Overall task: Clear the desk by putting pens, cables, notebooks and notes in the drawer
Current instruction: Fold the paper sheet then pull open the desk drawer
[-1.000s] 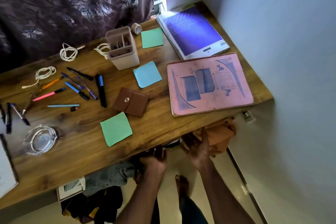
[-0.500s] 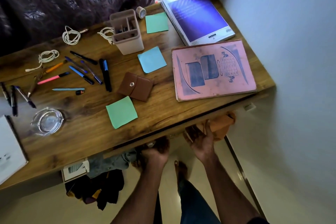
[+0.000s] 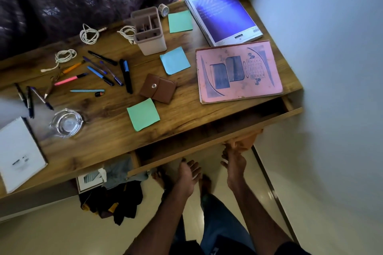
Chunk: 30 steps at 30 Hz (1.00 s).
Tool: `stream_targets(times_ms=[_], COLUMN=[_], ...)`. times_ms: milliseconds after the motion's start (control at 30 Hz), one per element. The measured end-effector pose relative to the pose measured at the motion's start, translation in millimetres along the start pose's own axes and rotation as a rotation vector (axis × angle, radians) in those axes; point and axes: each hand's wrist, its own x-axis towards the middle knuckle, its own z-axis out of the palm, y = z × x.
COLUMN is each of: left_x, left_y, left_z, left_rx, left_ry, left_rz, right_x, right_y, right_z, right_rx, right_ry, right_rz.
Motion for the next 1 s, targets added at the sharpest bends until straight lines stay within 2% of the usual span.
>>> stream_targets(times_ms=[67, 133, 167, 267, 333, 367, 433, 500, 567, 667, 833, 1000], left_x=[-19.2, -34.8, -43.2, -68.1, -65.6, -64.0, -52.7, -41.7, -36.0, -36.9, -51.0, -65.9], left_y=[-7.2, -9.3, -6.7, 9.5, 22.1, 28.3, 34.0, 33.5, 31.0, 30.9, 12.0, -4.6], left_z=[4.4, 4.9, 5.7, 5.7, 5.1, 3.4, -6.7, -21.2, -35.4, -44.7, -55.8, -71.6], left_rx=[0.448, 0.888, 1.030, 1.150, 1.177, 1.196, 1.304, 1.477, 1.574, 1.578, 1.650, 1.746], left_ry=[0.009, 0.002, 0.001, 0.050, 0.123, 0.161, 0.228, 0.257, 0.230, 0.135, 0.028, -0.159], left_rz=[0.215, 0.568, 0.749, 1.201, 1.383, 1.415, 1.383, 1.316, 1.290, 1.274, 1.109, 0.921], right_x=[-24.5, -48.2, -54.6, -54.3, -36.8, -28.2, -22.0, -22.4, -28.0, -37.8, -63.2, -88.7], right_y=[-10.0, -26.3, -33.6, -51.9, -62.3, -64.6, -64.6, -60.7, -59.5, -63.1, -53.1, -30.6], right_z=[6.5, 16.2, 21.5, 38.5, 48.3, 51.4, 54.3, 51.6, 46.8, 42.5, 16.1, -24.1], right_rx=[-0.126, -0.242, -0.323, -0.666, -0.969, -1.130, -1.444, -1.630, -1.654, -1.680, -1.758, -1.727], right_ry=[-0.039, -0.106, -0.126, -0.153, -0.200, -0.228, -0.257, -0.260, -0.275, -0.309, -0.319, -0.333], right_rz=[-0.156, -0.362, -0.485, -0.839, -0.962, -0.980, -0.965, -0.978, -0.973, -0.921, -0.850, -0.768])
